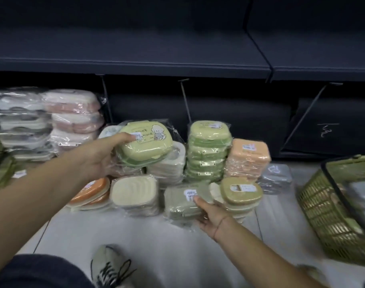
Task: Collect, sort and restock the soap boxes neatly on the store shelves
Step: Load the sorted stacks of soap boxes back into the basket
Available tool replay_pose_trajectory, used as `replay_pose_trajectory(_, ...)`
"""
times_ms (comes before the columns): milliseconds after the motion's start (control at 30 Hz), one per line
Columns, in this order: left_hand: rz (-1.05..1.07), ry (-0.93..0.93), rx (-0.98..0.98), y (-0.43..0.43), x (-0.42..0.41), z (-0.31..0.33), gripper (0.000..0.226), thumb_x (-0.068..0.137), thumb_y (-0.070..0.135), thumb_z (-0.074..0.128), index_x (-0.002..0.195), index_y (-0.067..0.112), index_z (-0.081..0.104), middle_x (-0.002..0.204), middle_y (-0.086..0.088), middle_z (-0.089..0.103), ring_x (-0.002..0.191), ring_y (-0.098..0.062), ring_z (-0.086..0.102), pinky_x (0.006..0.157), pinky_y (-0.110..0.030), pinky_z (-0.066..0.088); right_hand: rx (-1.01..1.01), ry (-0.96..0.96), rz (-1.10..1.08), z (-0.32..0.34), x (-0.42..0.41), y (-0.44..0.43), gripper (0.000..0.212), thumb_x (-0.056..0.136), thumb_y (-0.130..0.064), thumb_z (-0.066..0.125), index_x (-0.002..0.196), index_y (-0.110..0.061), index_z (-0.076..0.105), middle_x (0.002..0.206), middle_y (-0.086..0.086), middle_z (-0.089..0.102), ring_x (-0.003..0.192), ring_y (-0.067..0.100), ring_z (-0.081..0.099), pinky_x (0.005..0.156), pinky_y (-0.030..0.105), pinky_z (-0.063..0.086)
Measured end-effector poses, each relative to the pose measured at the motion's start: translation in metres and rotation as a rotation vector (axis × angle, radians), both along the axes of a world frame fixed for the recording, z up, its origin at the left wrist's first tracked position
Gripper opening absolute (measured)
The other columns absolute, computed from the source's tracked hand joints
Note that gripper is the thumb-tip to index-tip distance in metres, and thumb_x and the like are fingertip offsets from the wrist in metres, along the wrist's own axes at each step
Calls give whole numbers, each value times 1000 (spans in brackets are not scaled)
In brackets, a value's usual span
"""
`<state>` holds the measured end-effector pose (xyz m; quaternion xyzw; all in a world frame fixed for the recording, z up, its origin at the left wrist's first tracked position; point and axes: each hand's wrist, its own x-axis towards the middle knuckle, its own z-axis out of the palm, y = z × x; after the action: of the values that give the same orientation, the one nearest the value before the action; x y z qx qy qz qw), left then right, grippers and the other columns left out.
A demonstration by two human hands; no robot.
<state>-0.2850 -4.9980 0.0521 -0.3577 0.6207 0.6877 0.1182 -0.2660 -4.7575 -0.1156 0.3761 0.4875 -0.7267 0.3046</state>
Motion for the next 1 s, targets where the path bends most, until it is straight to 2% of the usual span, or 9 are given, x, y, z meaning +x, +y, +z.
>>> replay_pose_trajectory(133,-35,4,24,-14,2,-4,64,67,27,76,126,12,56,118,-12,67,89,-26,64,65,-37,54,74,-23,-224,-28,2,-25,76,73,-16,83,134,-21,37,127,18,58,99,33,62,42,30,53)
replay_pose_trajectory(267,-75,8,13,-11,2,-9,74,53,31,80,122,12,60,119,-11,68,106,-29,63,89,-42,52,221,-14,-226,-45,2,-34,73,72,-23,85,130,-24,40,133,13,47,105,31,55,50,34,54)
replay_pose_trajectory(400,-101,5,23,-6,1,-11,74,54,31,79,123,12,60,117,-9,68,93,-24,65,67,-34,52,455,-44,-5,-63,1,-37,84,66,-50,81,137,-31,41,136,15,42,105,34,54,79,47,57)
replay_pose_trajectory(467,-124,-1,20,-4,1,-14,73,55,31,79,123,12,61,117,-8,69,91,-22,64,67,-32,48,485,-60,52,-68,-3,-37,85,69,-53,78,140,-28,39,139,15,38,114,36,49,93,52,51)
replay_pose_trajectory(533,-149,-14,10,1,1,-19,64,63,30,78,123,13,61,112,-5,70,84,-19,63,67,-29,45,451,-51,59,-64,-3,-36,87,72,-54,75,143,-24,34,140,14,38,116,35,48,92,50,52)
replay_pose_trajectory(633,-181,-38,3,13,1,-23,47,79,27,71,122,13,61,103,-5,67,78,-17,58,68,-28,42,409,-83,147,-48,3,-30,96,73,-60,71,146,-19,24,136,11,43,112,30,53,70,36,54)
replay_pose_trajectory(733,-228,-44,25,23,0,-29,61,65,32,73,122,13,62,108,-7,70,79,-17,60,73,-28,44,252,-90,187,-21,11,-19,77,83,-58,64,140,-13,38,121,7,53,100,23,55,61,30,46)
replay_pose_trajectory(833,-265,-25,63,34,-3,-32,62,63,32,74,121,12,64,105,-5,72,77,-14,63,70,-27,45,1,62,42,26,7,1,54,92,-53,54,122,-8,55,90,7,58,76,19,57,64,33,50)
replay_pose_trajectory(1000,-379,18,105,56,-19,-39,64,63,33,77,121,9,64,115,-10,71,95,-19,66,81,-31,52,-120,399,74,104,-38,29,67,72,-64,56,122,-19,58,113,11,67,100,26,67,81,40,58)
